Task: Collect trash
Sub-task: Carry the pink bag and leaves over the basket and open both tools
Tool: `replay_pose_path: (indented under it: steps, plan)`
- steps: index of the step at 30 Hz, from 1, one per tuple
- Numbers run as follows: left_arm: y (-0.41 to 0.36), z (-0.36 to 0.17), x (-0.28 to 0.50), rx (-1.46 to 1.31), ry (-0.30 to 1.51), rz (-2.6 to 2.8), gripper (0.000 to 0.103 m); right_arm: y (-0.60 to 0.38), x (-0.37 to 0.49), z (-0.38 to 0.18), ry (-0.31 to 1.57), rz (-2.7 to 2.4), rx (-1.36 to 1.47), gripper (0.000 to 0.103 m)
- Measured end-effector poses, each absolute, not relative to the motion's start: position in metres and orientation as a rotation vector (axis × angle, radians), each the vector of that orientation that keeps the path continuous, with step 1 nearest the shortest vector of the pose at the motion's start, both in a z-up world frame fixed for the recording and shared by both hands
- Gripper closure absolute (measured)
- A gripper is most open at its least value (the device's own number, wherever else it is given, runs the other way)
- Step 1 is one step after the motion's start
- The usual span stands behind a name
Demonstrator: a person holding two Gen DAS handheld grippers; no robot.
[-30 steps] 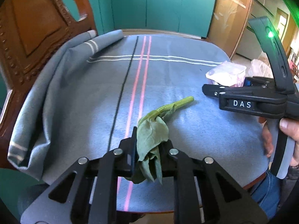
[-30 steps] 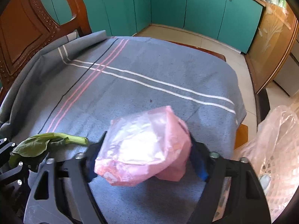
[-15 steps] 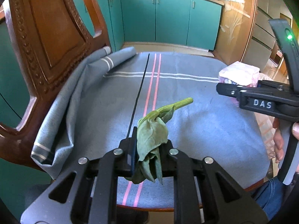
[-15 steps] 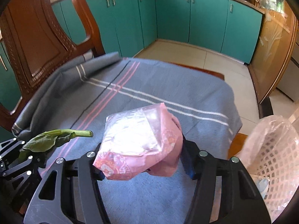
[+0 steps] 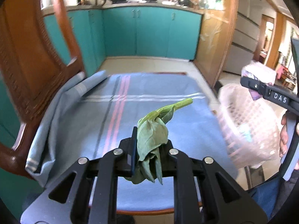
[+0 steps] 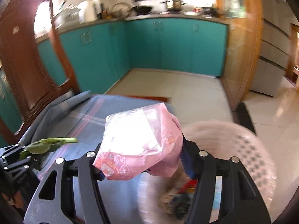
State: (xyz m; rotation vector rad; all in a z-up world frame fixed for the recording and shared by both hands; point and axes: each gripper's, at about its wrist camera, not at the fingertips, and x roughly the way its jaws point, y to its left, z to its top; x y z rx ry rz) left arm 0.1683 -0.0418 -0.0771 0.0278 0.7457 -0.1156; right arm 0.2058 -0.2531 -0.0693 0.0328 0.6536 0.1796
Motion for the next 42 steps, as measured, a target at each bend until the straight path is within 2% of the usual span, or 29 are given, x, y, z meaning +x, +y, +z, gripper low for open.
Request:
replay_pose_path:
  steps: [10, 22, 23, 25, 26, 27, 31, 33, 36, 38, 42]
  plan:
    - [-0.159, -0.056, 0.182, 0.090, 0.692, -0.393, 0.086, -0.394, 0.161, -0.069, 0.598, -0.073, 0.282, 0.043]
    - [-0.272, -0.086, 0.183, 0.236, 0.717, -0.549, 0.085, -0.425, 0.148, -0.080, 0.616, -0.116, 0.364, 0.043]
    - [-0.275, -0.089, 0.183, 0.247, 0.713, -0.547, 0.082, -0.424, 0.149, -0.081, 0.620, -0.115, 0.365, 0.042]
    - [-0.282, -0.092, 0.182, 0.275, 0.703, -0.554, 0.056, -0.424, 0.150, -0.081, 0.624, -0.112, 0.364, 0.042]
    - [-0.284, -0.092, 0.180, 0.289, 0.684, -0.540, 0.036, -0.423, 0.150, -0.081, 0.625, -0.110, 0.363, 0.042]
    - [-0.284, -0.090, 0.179, 0.294, 0.666, -0.526, 0.033, -0.424, 0.153, -0.080, 0.626, -0.109, 0.363, 0.042]
    - [-0.275, -0.086, 0.175, 0.305, 0.647, -0.503, 0.032, -0.423, 0.156, -0.081, 0.639, -0.102, 0.357, 0.041]
    - [-0.267, -0.082, 0.174, 0.300, 0.637, -0.476, 0.026, -0.418, 0.158, -0.083, 0.653, -0.087, 0.339, 0.040]
    - [-0.248, -0.076, 0.171, 0.278, 0.629, -0.436, 0.022, -0.406, 0.163, -0.085, 0.671, -0.080, 0.285, 0.029]
    - [-0.234, -0.074, 0.167, 0.257, 0.628, -0.408, 0.018, -0.397, 0.165, -0.086, 0.669, -0.083, 0.241, 0.018]
    - [-0.200, -0.069, 0.157, 0.212, 0.623, -0.350, 0.010, -0.385, 0.167, -0.087, 0.648, -0.095, 0.210, 0.009]
